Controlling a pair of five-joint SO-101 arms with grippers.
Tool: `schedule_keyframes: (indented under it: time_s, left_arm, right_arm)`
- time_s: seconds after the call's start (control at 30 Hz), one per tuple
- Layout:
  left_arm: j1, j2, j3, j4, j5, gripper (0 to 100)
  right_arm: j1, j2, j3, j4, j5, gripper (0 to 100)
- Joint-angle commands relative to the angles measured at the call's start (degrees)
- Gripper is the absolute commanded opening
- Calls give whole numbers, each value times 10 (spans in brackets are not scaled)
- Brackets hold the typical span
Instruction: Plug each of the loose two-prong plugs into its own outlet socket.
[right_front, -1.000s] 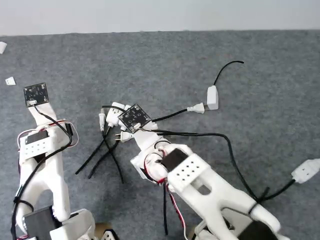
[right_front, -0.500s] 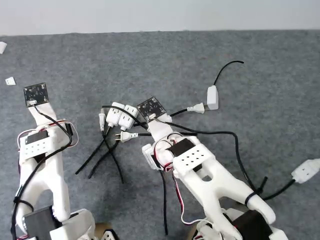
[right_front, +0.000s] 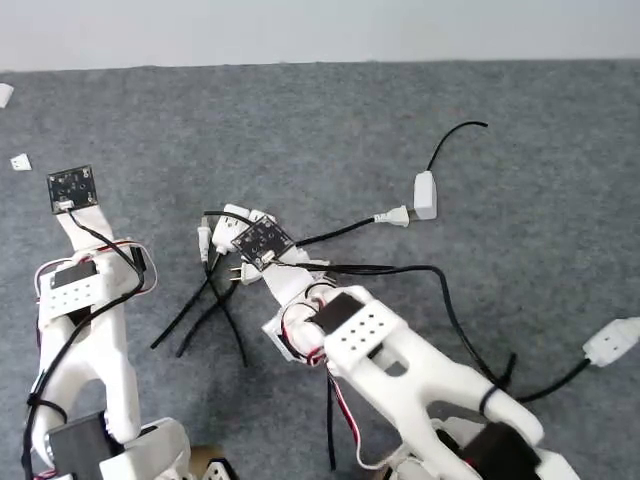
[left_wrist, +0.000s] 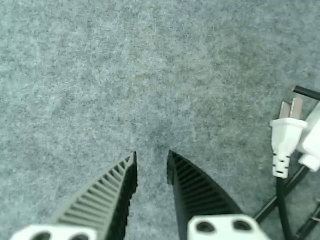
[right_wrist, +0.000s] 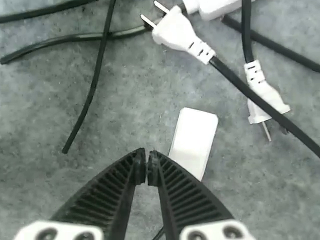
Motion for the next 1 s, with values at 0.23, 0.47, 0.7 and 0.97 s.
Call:
schedule_keyframes:
  time_s: [0.23, 0.47, 0.7, 0.97]
  left_arm:
    - [4, -4, -8, -18, -6, 98]
    - [3, -4, -8, -18, -6, 98]
    - [3, -5, -7, -18, -6, 98]
    - [5, -8, -5, -18, -6, 98]
  right_arm:
    - [80, 76, -75, -2, 27, 10]
    - [93, 67, -76, 10, 25, 10]
    - [94, -7, -72, 45, 14, 10]
    - [99, -87, -60, 58, -50, 72]
